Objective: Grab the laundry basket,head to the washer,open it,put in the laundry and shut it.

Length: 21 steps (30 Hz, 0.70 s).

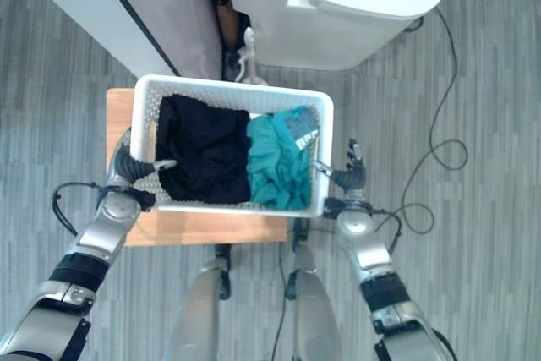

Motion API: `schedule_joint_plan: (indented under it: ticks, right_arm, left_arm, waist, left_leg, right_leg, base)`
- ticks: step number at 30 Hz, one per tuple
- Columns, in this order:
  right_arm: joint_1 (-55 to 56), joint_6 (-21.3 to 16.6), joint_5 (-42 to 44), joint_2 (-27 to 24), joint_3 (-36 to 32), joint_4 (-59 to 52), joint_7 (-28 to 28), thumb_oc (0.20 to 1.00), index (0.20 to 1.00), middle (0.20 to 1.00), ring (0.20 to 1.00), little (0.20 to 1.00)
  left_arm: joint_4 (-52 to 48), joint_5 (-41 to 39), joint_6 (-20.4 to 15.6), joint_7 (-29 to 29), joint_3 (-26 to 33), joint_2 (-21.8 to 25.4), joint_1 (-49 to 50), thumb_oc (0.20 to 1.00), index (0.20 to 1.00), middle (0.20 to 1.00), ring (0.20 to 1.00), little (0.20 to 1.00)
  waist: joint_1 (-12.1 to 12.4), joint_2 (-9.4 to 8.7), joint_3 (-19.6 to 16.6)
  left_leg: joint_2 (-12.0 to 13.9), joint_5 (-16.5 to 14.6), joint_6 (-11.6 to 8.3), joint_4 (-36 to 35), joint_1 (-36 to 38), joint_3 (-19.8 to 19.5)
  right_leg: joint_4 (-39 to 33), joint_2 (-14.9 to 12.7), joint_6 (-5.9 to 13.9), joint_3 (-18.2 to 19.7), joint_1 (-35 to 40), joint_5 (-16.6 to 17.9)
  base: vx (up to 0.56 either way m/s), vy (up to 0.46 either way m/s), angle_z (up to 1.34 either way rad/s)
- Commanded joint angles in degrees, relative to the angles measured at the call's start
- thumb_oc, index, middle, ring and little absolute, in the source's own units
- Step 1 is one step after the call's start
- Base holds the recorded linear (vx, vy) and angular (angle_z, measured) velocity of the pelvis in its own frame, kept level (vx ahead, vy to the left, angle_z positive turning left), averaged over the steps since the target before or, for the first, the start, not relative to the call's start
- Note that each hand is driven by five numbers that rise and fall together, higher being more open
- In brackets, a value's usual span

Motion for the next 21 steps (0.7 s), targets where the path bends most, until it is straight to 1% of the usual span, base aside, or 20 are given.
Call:
schedule_joint_plan:
  ticks: [1,6,9,10,11,12,13,15,17,21]
  right_arm:
    - [-3.9,-0.7,0.8,-2.4,-2.7,-1.6,-2.5,1.000,1.000,1.000,1.000,1.000]
    - [-7.1,0.0,2.2,-2.1,-2.1,1.5,-2.4,1.000,1.000,1.000,1.000,1.000]
    - [-10.2,2.0,-0.8,-2.8,-1.1,4.0,-2.1,1.000,1.000,1.000,1.000,1.000]
    - [-10.3,2.0,-0.8,-2.8,-1.1,4.2,-2.1,1.000,1.000,1.000,1.000,1.000]
    - [-12.9,3.0,-2.4,-3.1,-0.8,6.3,-2.3,1.000,1.000,1.000,1.000,1.000]
    - [-13.1,3.0,-2.4,-3.1,-0.8,6.4,-2.3,1.000,1.000,1.000,1.000,1.000]
    - [-16.6,3.6,-3.5,-2.9,0.3,7.9,-2.7,1.000,1.000,1.000,1.000,1.000]
    - [-17.5,3.8,-3.6,-2.4,0.8,8.2,-2.6,1.000,1.000,1.000,1.000,1.000]
    - [-18.0,4.3,-3.7,-1.4,2.3,9.0,-1.6,1.000,1.000,1.000,1.000,1.000]
    - [-18.3,5.2,-4.8,-1.1,4.2,10.3,0.3,1.000,1.000,1.000,1.000,1.000]
  left_arm:
    - [-0.9,1.0,-0.3,-1.2,-2.2,-1.3,1.3,1.000,1.000,1.000,1.000,1.000]
    - [-0.6,0.3,-0.3,-1.4,-3.0,-1.4,0.4,1.000,1.000,1.000,1.000,1.000]
    - [-0.8,-0.2,-0.4,-1.8,-3.5,-1.4,0.0,1.000,1.000,1.000,1.000,1.000]
    - [-0.8,-0.2,-0.4,-1.8,-3.5,-1.4,0.0,1.000,1.000,1.000,1.000,1.000]
    - [-0.7,-0.6,-0.5,-1.8,-3.8,-1.5,-0.5,1.000,1.000,1.000,1.000,1.000]
    - [-0.6,-0.6,-0.6,-1.8,-3.8,-1.5,-0.6,1.000,1.000,1.000,1.000,1.000]
    - [0.6,-1.2,-0.8,-1.3,-4.4,-1.6,-2.0,1.000,1.000,1.000,1.000,1.000]
    - [1.2,-1.6,-0.8,-1.0,-4.8,-1.8,-2.7,1.000,1.000,1.000,1.000,1.000]
    - [2.0,-2.3,-0.9,-0.7,-5.4,-2.2,-3.4,1.000,1.000,1.000,1.000,1.000]
    - [2.0,-2.6,-1.1,-0.8,-5.9,-2.3,-3.9,1.000,1.000,1.000,1.000,1.000]
  waist:
    - [1.1,2.34,-0.1]
    - [1.6,2.36,0.2]
    - [2.0,2.37,0.2]
    - [2.0,2.37,0.3]
    - [2.2,2.43,0.2]
    - [2.2,2.43,0.3]
    - [2.4,2.37,0.4]
    - [2.5,2.23,0.5]
    - [2.5,2.00,0.7]
    - [2.5,1.84,0.8]
  left_leg:
    - [-0.1,0.1,-0.48,-4.9,0.0,-3.8]
    - [-0.2,0.3,-0.40,-4.7,-0.3,-3.9]
    - [-0.2,0.3,-0.34,-4.7,-0.5,-4.1]
    - [-0.2,0.3,-0.34,-4.6,-0.5,-4.1]
    - [-0.3,0.3,-0.31,-4.7,-0.5,-4.1]
    - [-0.2,0.3,-0.31,-4.7,-0.5,-4.1]
    - [-0.2,0.4,-0.35,-4.9,-0.5,-4.0]
    - [-0.2,0.4,-0.35,-4.9,-0.4,-4.0]
    - [-0.1,0.4,-0.39,-4.8,-0.5,-3.9]
    - [-0.1,0.4,-0.41,-4.6,-0.6,-3.9]
  right_leg:
    - [9.0,-3.8,4.15,-2.2,2.6,-10.6]
    - [8.9,-3.8,4.03,-2.5,2.7,-10.6]
    - [8.9,-3.8,3.92,-2.7,2.7,-10.6]
    - [8.9,-3.8,3.92,-2.7,2.8,-10.6]
    - [8.9,-3.7,3.90,-2.7,2.7,-10.7]
    - [9.0,-3.7,3.90,-2.7,2.7,-10.7]
    - [8.9,-3.6,3.87,-2.7,2.7,-10.8]
    - [8.9,-3.6,3.86,-2.7,2.7,-10.8]
    - [8.9,-3.6,3.80,-2.8,2.8,-10.9]
    - [8.9,-3.5,3.74,-3.0,2.8,-11.0]
  base:
    - [0.00,0.000,0.00]
    - [0.00,-0.001,0.04]
    - [0.01,-0.003,0.04]
    - [0.00,0.000,0.00]
    - [0.00,0.000,0.00]
    - [0.00,0.000,0.00]
    - [0.00,0.000,0.00]
    - [0.00,0.000,0.00]
    - [0.00,0.000,0.00]
    - [0.00,0.000,0.00]
